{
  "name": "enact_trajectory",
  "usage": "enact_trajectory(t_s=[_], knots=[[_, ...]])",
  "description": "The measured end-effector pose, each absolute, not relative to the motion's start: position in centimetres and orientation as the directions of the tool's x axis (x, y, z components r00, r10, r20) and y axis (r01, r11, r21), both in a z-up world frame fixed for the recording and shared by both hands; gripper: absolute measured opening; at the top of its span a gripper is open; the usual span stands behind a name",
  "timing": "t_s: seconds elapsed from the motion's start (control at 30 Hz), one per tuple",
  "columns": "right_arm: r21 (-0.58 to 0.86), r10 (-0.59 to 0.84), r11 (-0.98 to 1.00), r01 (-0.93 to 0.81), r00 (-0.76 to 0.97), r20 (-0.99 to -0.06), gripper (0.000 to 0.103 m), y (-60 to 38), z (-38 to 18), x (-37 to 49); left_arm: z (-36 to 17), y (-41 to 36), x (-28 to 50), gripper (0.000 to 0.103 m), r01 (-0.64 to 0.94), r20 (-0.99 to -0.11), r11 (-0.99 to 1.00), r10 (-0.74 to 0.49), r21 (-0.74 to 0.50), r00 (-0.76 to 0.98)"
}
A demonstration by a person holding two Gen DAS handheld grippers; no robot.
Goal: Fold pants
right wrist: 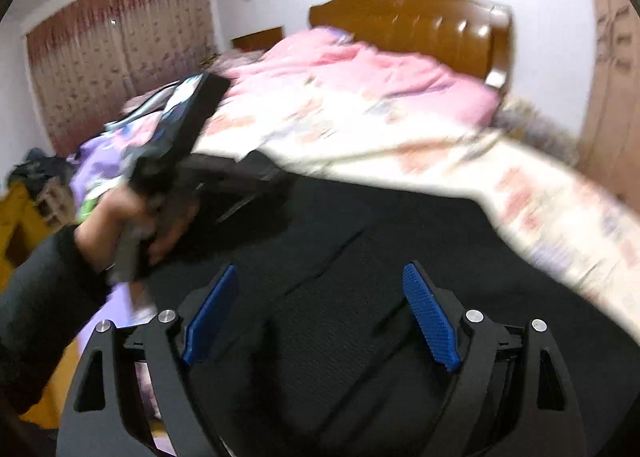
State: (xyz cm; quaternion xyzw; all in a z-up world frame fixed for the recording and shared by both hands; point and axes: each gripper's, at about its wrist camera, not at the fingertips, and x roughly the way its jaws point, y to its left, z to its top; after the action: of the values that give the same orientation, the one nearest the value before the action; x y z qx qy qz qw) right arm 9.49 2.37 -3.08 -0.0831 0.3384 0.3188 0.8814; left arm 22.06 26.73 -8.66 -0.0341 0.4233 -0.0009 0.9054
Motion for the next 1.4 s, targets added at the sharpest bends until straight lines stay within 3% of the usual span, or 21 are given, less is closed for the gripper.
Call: enact_trajectory(t_s=[0.23, 0.37, 0.5, 0.7, 0.97, 1.07, 1.27, 1.4], knots=[[0.058, 0.416, 0.812, -0.580, 0.507, -0.755, 0.084, 4.2, -7.8, 15.3, -7.8, 26.3, 20.9, 0.102, -0.070, -0.721, 0.998, 0.048, -0.001, 0.692], [0.120, 0.418, 0.834, -0.539, 0.474, -0.775, 0.088, 3.3, -7.6, 16.3, -7.7, 26.7, 20.8, 0.102, -0.063, -0.717, 0.997, 0.020, -0.033, 0.697], [0.084, 0.413, 0.850, -0.519, 0.560, -0.719, 0.088, 3.4, -4.9, 17.0, -7.5, 26.7, 20.6, 0.101, -0.063, -0.705, 0.997, 0.018, -0.038, 0.709], [0.054, 0.336, 0.874, -0.483, 0.520, -0.786, 0.088, 5.2, -7.9, 22.0, -7.4, 26.8, 20.3, 0.101, -0.077, -0.695, 0.996, 0.031, -0.035, 0.718], [0.067, 0.342, 0.889, -0.452, 0.560, -0.755, 0.086, 4.3, -8.7, 21.9, -7.3, 26.8, 20.2, 0.101, -0.071, -0.694, 0.997, 0.023, -0.040, 0.720], [0.096, 0.337, 0.915, -0.391, 0.613, -0.715, 0.086, 3.2, -6.9, 21.3, -6.6, 26.7, 19.2, 0.101, -0.068, -0.647, 0.997, 0.023, -0.044, 0.762], [0.093, 0.474, 0.840, -0.535, 0.639, -0.606, 0.088, 5.8, -0.6, 18.7, -2.6, 27.2, 9.3, 0.101, -0.040, -0.427, 0.992, -0.016, -0.121, 0.904], [0.101, 0.561, 0.748, -0.656, 0.545, -0.623, 0.088, 11.1, -0.2, 18.9, -3.6, 27.6, 4.3, 0.101, -0.048, -0.465, 0.992, -0.010, -0.113, 0.885]])
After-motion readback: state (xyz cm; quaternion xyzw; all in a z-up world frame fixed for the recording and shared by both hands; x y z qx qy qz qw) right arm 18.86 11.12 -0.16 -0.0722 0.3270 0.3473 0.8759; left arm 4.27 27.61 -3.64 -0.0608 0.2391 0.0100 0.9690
